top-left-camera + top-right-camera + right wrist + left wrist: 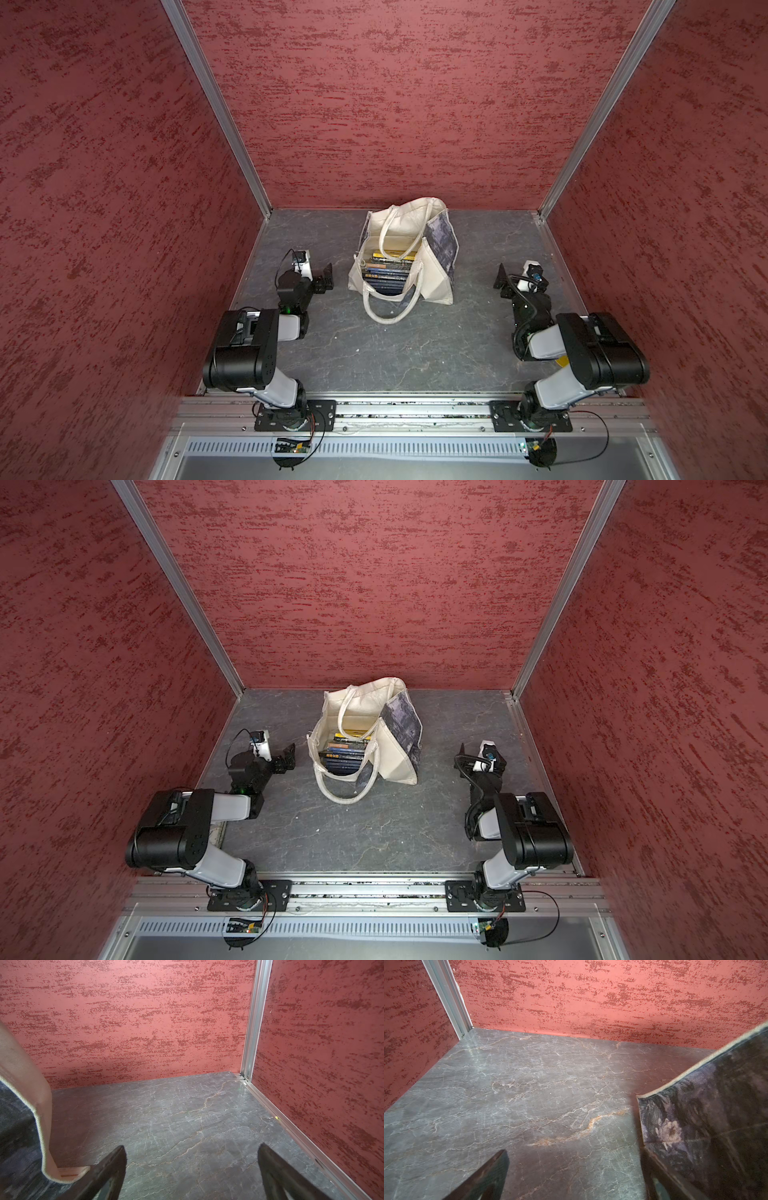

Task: Take out the books from the canvas bag
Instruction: Adjust the canvas bag at the center of the board.

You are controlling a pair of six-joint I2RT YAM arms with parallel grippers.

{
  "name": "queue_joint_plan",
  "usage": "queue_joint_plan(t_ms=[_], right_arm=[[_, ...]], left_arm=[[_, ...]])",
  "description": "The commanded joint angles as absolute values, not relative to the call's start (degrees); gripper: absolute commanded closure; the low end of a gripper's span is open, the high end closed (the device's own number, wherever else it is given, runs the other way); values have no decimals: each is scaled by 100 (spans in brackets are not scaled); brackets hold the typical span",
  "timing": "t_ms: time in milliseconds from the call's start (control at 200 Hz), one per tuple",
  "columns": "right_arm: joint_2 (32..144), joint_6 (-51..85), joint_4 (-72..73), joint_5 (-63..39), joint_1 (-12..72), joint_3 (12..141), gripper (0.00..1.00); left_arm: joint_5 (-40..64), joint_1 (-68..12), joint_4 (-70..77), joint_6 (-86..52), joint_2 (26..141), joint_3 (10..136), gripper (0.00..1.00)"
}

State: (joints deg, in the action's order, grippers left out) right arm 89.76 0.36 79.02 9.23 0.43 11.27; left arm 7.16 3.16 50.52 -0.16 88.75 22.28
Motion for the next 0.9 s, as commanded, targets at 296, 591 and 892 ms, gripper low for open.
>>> queue_joint_plan(t_ms=[296, 591, 892], right_arm=[[8834, 49, 8423, 1233, 64, 900, 1], [6670, 72, 6777, 2265, 598, 1117, 1], [4667, 3644, 4209, 1166, 608, 1977, 1]], left_arm=[[-184, 143, 4964, -62, 8551, 2158, 0], [-1510, -603, 2539, -1186, 6505, 2934, 0], [875, -278, 15, -4055, 5219, 4040, 0]])
